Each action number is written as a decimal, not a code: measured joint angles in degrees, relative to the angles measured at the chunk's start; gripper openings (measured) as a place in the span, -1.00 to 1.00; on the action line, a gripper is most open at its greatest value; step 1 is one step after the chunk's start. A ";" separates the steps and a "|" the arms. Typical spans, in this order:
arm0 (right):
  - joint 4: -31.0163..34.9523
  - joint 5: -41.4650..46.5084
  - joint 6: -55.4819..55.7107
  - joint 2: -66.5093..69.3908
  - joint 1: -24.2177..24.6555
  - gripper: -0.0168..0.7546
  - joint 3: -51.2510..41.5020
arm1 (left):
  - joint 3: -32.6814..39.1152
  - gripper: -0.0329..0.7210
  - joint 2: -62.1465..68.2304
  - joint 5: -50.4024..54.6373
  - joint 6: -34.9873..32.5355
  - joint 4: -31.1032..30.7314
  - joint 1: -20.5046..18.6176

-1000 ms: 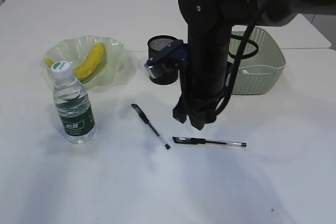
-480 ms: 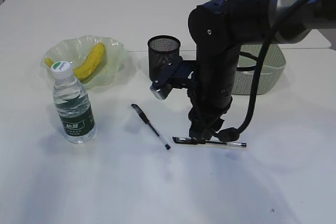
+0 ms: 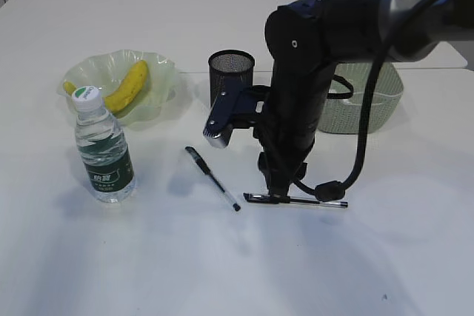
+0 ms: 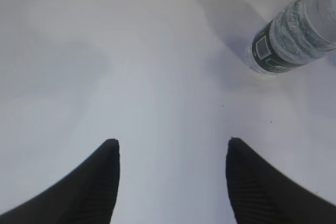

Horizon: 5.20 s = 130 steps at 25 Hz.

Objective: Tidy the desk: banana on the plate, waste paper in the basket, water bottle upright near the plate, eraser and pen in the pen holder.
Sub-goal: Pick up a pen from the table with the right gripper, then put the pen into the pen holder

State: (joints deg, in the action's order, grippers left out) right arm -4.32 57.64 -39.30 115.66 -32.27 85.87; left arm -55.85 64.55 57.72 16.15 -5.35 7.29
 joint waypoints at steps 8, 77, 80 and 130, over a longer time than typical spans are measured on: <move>0.47 -1.83 -2.94 2.49 0.57 -0.11 0.00 | 0.00 0.27 0.00 0.00 0.00 0.00 0.00; 17.03 -0.13 -12.14 1.63 5.97 -0.82 0.10 | 0.00 0.27 0.00 0.00 0.00 0.00 0.00; 21.80 -3.26 -12.14 0.14 7.99 -0.82 0.10 | 0.00 0.27 0.00 0.00 0.00 0.00 0.00; 57.55 -53.51 -20.25 19.19 10.30 -0.82 29.41 | 0.00 0.27 2.30 0.00 0.00 -1.04 0.00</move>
State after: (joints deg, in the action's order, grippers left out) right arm 53.24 4.14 -59.55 134.85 -21.97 115.28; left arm -55.85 66.86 57.72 16.15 -6.38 7.29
